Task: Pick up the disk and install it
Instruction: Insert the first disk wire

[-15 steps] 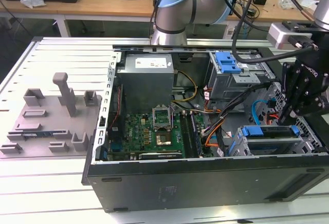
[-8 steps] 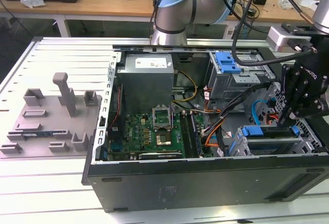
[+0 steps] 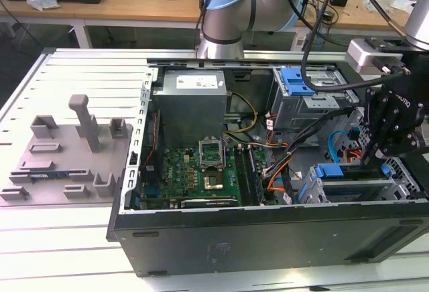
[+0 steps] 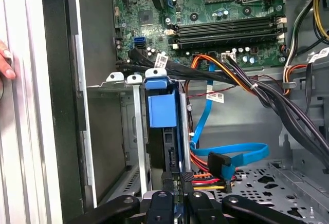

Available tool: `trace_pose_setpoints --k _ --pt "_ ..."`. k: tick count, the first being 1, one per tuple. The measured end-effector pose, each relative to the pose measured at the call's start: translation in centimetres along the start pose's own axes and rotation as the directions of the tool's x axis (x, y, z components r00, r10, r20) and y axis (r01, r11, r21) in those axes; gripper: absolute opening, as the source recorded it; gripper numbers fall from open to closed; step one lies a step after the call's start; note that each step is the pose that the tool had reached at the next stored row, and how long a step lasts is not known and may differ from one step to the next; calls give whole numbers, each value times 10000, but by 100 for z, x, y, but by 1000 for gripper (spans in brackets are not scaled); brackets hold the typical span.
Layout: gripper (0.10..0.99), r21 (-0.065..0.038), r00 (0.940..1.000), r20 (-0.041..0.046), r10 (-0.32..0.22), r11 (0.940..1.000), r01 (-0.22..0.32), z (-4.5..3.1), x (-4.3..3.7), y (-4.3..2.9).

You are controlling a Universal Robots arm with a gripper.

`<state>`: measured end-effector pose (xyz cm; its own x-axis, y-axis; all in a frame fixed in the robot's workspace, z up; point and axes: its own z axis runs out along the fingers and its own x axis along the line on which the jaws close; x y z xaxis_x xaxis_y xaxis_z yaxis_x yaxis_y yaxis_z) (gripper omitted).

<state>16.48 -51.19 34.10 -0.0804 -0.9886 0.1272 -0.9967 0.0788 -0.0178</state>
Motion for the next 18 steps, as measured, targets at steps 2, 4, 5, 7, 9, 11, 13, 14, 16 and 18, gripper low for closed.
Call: trace_pose_setpoints --k 2,4,5,7,9,11,13,14,16,18 --pt "169 4 10000 1 -26 10000 26 16 -2 1" --pt "169 5 10000 -1 -39 10000 39 21 -2 1" --pt "169 6 10000 1 -45 10000 45 24 -3 1" --pt "169 7 10000 2 -57 10000 57 31 -4 1" --pt "169 9 10000 1 -69 10000 69 41 -5 1" --pt "169 10 10000 -2 -80 10000 80 54 -5 1" --pt "169 12 10000 -2 -91 10000 91 64 -6 1" --pt "169 13 10000 -1 -97 10000 97 67 -6 1" --pt "180 11 9999 15 -103 9999 103 75 -7 4" --pt "302 13 9999 3 -102 9999 102 69 -6 6"
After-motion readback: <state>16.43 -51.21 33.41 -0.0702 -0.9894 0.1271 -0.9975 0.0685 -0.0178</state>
